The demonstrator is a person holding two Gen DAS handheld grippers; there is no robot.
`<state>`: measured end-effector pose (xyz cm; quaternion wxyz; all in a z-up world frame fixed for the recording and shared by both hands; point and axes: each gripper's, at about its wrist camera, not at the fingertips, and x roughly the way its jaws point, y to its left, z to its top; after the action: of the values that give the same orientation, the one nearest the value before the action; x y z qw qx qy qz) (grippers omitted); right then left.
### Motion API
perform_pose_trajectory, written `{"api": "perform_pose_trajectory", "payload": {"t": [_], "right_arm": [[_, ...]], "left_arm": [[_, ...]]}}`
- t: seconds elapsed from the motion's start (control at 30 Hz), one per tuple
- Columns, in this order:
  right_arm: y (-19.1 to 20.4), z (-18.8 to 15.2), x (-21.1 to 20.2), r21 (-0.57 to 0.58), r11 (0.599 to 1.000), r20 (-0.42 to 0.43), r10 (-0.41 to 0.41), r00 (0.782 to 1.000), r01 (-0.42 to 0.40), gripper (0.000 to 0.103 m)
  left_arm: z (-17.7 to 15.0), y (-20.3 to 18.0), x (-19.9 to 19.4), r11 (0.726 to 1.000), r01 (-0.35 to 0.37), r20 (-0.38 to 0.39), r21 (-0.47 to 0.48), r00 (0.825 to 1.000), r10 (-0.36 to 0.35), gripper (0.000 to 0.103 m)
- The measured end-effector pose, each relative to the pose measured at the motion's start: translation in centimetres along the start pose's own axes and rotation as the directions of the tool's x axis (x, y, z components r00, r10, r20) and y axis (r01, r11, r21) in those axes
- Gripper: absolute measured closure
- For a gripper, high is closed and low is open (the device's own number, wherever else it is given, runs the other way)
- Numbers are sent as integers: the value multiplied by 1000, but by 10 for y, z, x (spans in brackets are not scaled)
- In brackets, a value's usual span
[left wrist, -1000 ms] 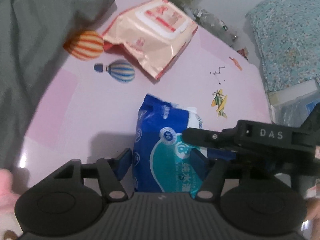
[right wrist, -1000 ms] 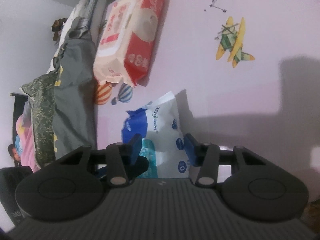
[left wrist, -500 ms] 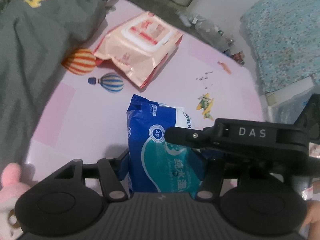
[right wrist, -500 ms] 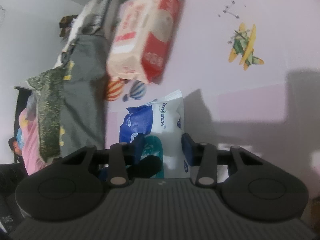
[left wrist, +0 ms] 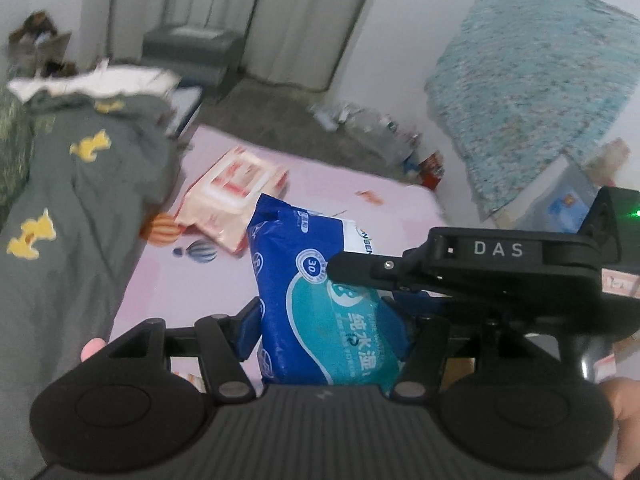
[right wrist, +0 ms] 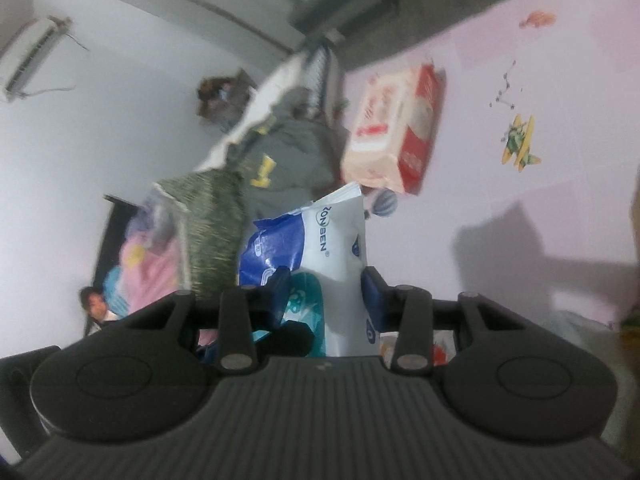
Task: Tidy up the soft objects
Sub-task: 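Carry the wipes packet into the cardboard box and open the right tool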
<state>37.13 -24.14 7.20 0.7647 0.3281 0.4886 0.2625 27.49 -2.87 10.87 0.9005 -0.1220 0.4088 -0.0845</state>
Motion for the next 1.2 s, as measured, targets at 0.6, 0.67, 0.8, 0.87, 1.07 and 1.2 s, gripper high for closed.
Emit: {"api": "perform_pose_trajectory", "payload": {"t": [0.6, 0.67, 0.8, 0.87, 1.07, 1.2], "right_arm": [[-124, -96, -236, 178, 984, 258, -77, 963, 31, 64], [-154, -104, -243, 233, 972, 255, -90, 963, 30, 64], [-203, -117, -239, 311, 949, 222, -122, 967, 49, 64], [-228, -120, -230, 347, 936, 192, -129, 973, 55, 64], [-282, -125, -195, 449, 890, 97, -135, 986, 78, 64], [-298, -132, -193, 478, 875, 90, -139, 986, 79, 64]], "left_arm": [[-83, -194, 13, 936, 264, -186, 234, 957, -223, 41], [-96, -207, 32, 930, 266, -229, 253, 951, -210, 41], [-113, -212, 75, 935, 269, -341, 233, 923, -181, 41], [-118, -209, 96, 942, 264, -406, 205, 899, -163, 41], [-123, -195, 111, 952, 245, -443, 181, 885, -143, 38], [-115, -192, 84, 927, 292, -399, 233, 899, -183, 29]]}}
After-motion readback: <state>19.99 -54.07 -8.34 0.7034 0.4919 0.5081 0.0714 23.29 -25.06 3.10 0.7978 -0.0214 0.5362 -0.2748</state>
